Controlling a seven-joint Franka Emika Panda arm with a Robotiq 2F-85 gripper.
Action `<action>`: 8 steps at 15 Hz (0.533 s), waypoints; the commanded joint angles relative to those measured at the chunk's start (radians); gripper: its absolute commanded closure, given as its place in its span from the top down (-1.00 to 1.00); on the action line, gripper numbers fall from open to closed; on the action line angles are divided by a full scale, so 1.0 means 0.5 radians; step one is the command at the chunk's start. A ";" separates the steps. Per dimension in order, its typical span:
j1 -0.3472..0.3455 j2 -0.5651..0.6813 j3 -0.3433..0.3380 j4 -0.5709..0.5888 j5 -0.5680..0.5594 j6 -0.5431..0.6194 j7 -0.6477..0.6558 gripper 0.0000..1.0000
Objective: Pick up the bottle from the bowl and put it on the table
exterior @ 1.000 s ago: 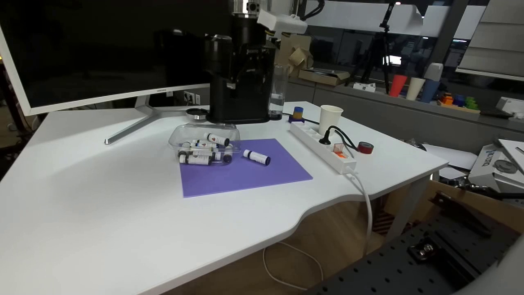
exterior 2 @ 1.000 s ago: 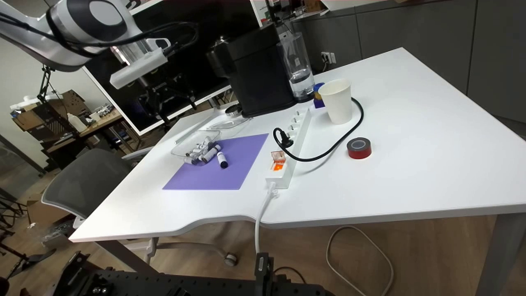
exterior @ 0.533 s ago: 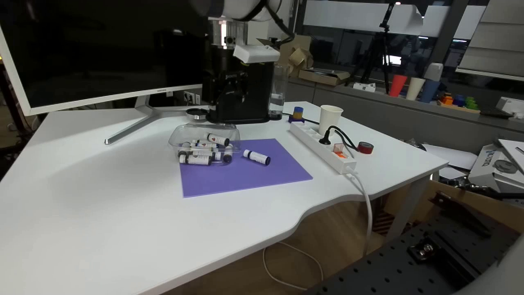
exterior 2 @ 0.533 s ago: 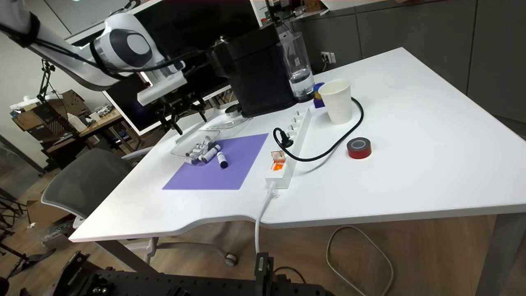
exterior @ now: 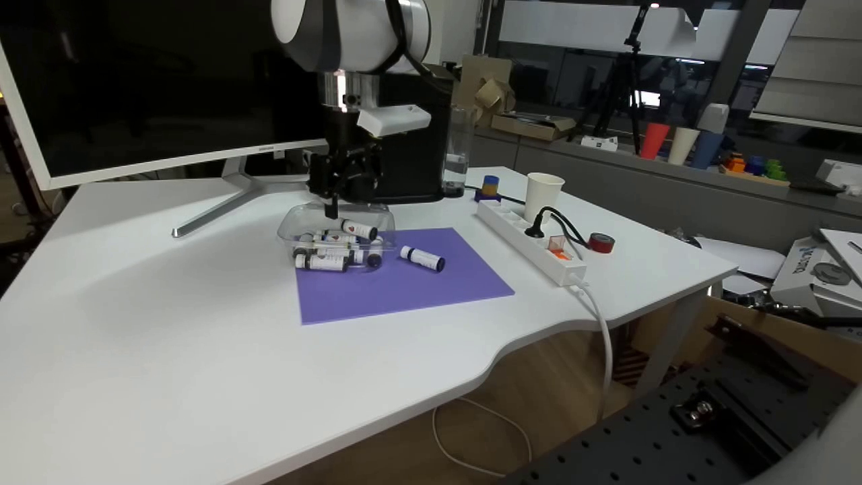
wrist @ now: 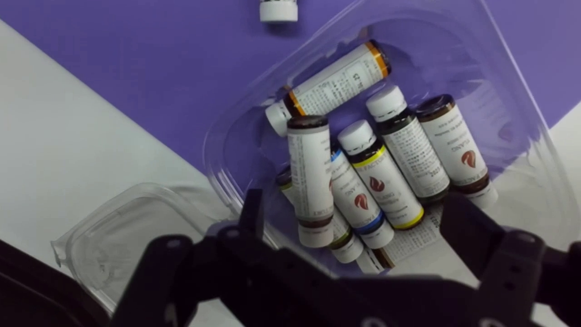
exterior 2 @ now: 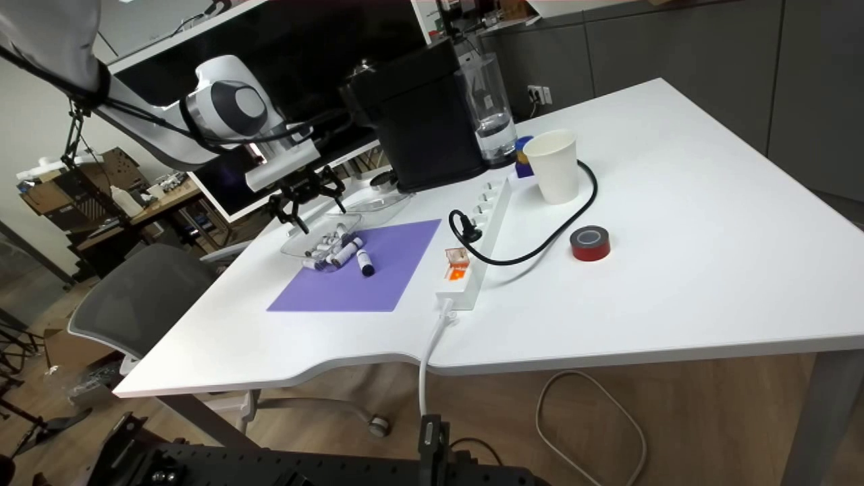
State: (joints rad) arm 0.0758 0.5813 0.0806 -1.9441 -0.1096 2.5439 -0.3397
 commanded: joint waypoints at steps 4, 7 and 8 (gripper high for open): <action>0.003 0.161 0.017 0.138 -0.042 0.067 0.070 1.00; 0.007 0.196 0.030 0.155 -0.033 0.070 0.082 1.00; 0.004 0.204 0.034 0.159 -0.029 0.058 0.082 1.00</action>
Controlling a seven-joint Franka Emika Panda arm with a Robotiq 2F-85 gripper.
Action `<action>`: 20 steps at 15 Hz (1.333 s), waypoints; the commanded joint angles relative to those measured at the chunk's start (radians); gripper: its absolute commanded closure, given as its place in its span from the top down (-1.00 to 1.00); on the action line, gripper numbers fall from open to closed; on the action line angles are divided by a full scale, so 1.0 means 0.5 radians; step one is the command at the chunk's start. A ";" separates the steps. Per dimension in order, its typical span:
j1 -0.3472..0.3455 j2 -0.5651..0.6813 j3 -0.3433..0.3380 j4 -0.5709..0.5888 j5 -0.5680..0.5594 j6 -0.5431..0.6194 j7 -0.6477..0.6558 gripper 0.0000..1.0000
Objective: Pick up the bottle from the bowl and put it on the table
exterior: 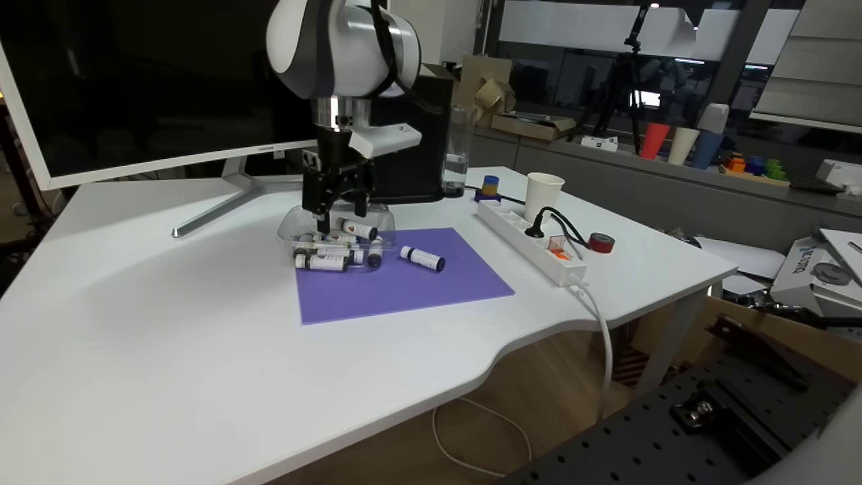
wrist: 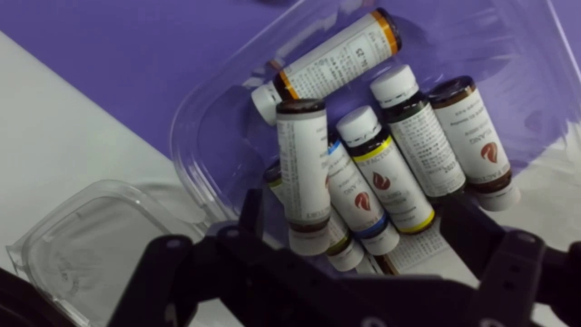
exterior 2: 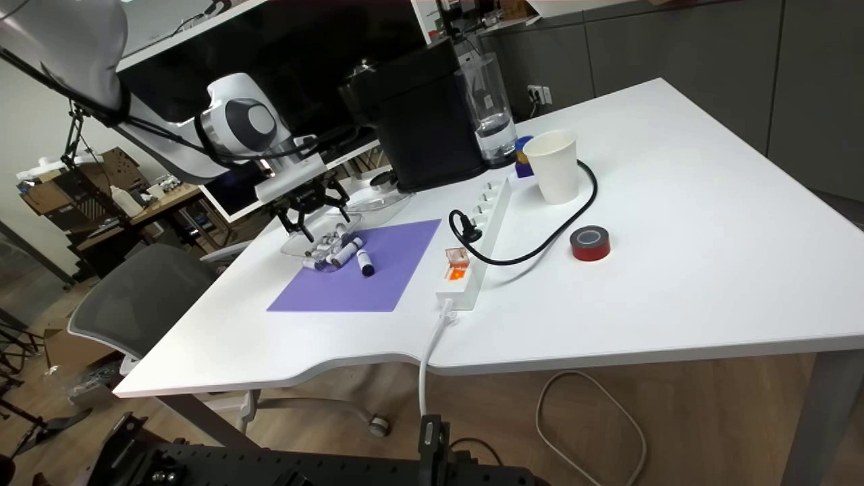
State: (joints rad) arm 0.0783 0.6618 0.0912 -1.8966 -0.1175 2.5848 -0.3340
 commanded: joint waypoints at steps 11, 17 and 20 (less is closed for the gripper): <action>-0.041 0.082 0.032 0.085 0.013 -0.062 0.049 -0.78; -0.076 -0.059 0.053 -0.017 0.052 -0.094 0.043 -0.86; -0.132 -0.224 0.070 -0.133 0.120 -0.131 0.039 -0.86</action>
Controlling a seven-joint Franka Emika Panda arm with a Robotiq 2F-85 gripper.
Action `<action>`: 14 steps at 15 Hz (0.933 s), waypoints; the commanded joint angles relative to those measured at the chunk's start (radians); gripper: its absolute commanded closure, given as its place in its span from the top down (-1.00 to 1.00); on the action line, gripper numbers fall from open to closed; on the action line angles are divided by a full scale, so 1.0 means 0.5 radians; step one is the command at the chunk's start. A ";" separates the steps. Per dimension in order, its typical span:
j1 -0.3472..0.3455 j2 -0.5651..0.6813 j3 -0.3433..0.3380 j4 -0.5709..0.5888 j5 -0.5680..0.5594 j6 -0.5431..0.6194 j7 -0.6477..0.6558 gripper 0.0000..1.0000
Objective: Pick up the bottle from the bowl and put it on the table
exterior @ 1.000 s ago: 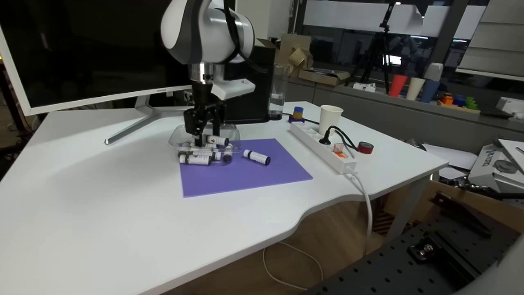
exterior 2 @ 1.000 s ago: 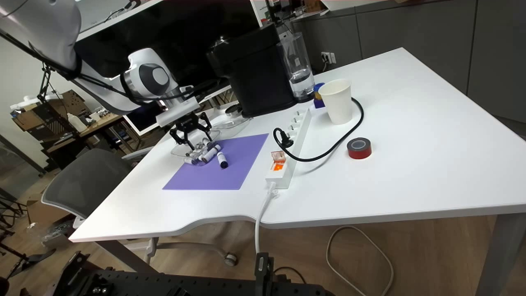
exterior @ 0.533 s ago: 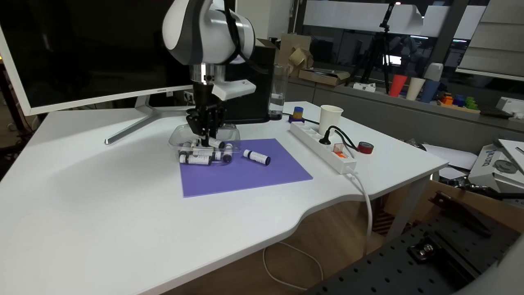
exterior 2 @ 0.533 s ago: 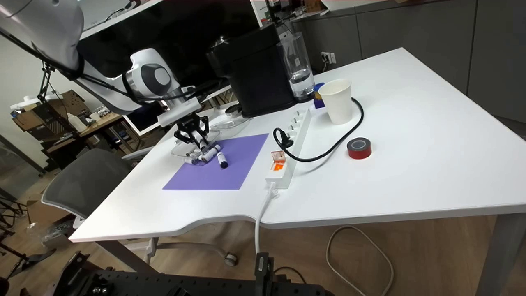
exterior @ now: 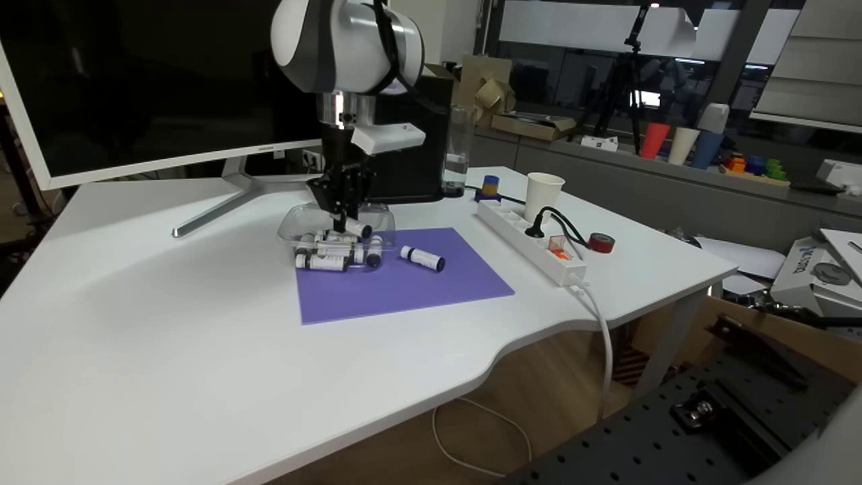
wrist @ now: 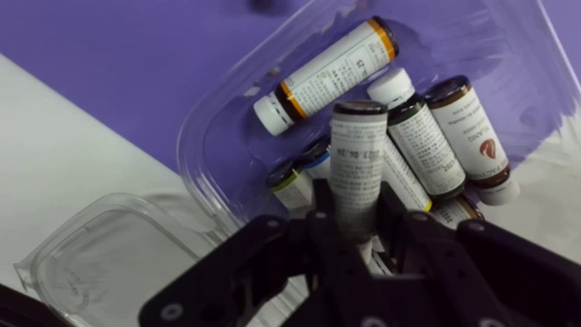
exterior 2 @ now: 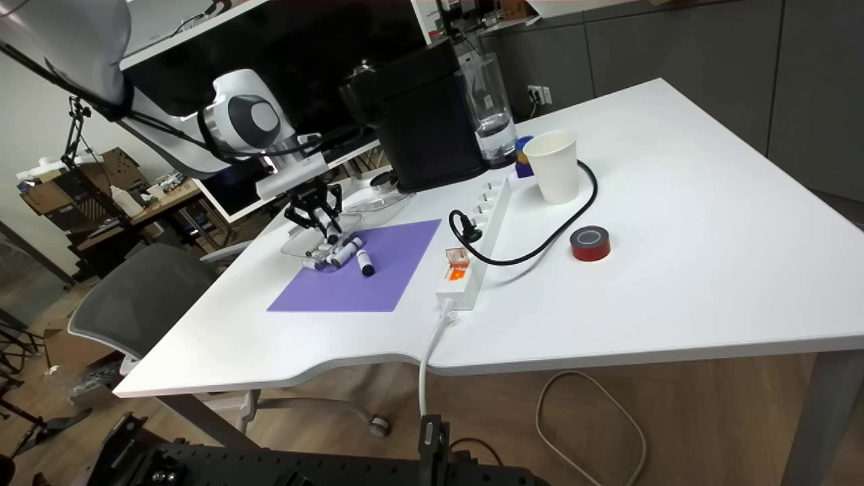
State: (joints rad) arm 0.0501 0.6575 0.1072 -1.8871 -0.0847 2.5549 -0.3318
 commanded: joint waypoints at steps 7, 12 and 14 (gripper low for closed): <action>-0.175 -0.687 -0.075 -0.506 0.119 -0.039 0.119 -0.86; -0.275 -0.674 -0.153 -0.613 0.197 -0.040 0.089 -0.86; -0.313 -0.612 -0.159 -0.637 0.246 -0.044 0.074 -0.86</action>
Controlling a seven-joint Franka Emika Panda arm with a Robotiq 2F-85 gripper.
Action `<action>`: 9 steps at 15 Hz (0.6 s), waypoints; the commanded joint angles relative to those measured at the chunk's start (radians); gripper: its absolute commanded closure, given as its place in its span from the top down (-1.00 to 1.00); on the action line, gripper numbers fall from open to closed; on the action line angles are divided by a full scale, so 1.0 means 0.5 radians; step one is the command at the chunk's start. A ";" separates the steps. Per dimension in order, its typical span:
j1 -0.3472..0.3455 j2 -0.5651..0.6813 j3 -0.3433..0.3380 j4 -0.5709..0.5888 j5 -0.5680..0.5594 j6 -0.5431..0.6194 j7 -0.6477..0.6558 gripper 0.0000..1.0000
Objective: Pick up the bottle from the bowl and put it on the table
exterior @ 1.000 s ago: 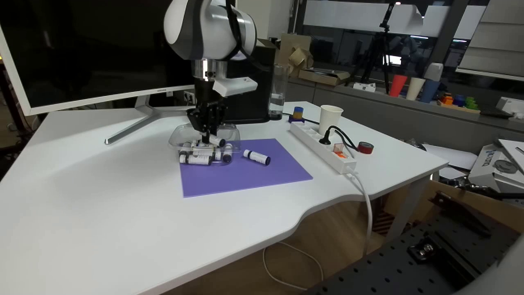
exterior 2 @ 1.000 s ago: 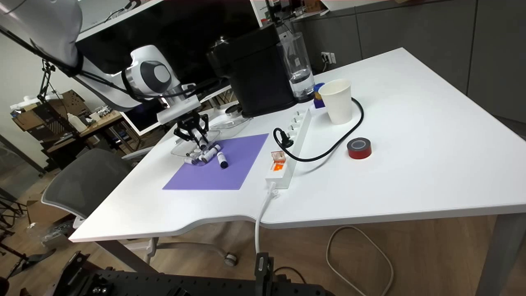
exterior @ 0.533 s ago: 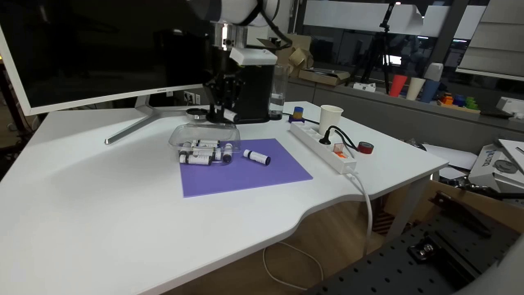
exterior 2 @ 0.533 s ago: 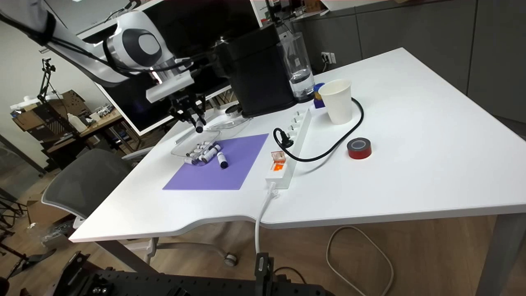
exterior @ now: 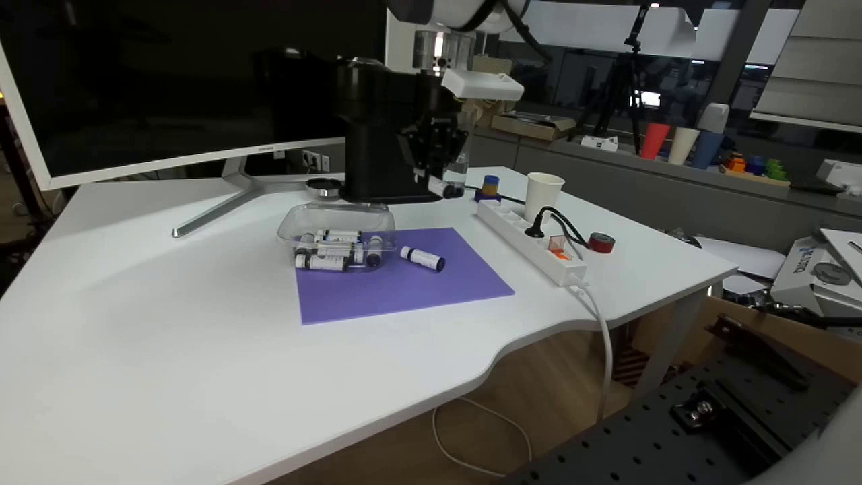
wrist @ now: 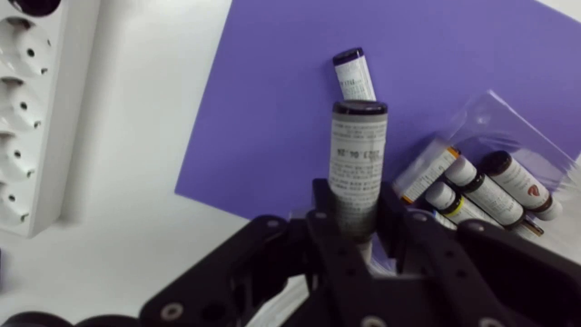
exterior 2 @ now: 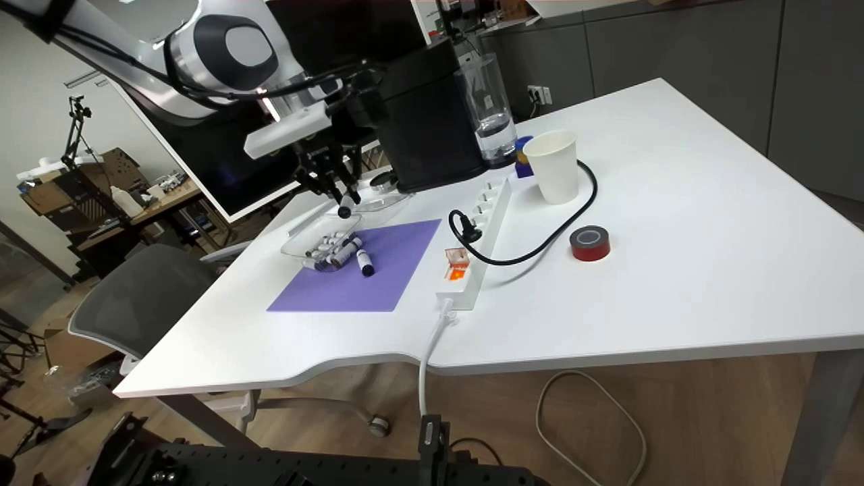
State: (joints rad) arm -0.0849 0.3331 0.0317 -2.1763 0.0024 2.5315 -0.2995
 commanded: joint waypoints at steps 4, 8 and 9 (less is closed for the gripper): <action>-0.089 0.156 -0.014 -0.089 0.120 0.026 0.025 -0.86; -0.112 0.237 -0.036 -0.122 0.112 0.146 0.051 -0.86; -0.116 0.253 -0.041 -0.125 0.114 0.165 0.060 -0.86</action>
State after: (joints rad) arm -0.1343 0.4575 0.0170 -2.2188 0.0535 2.5815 -0.2980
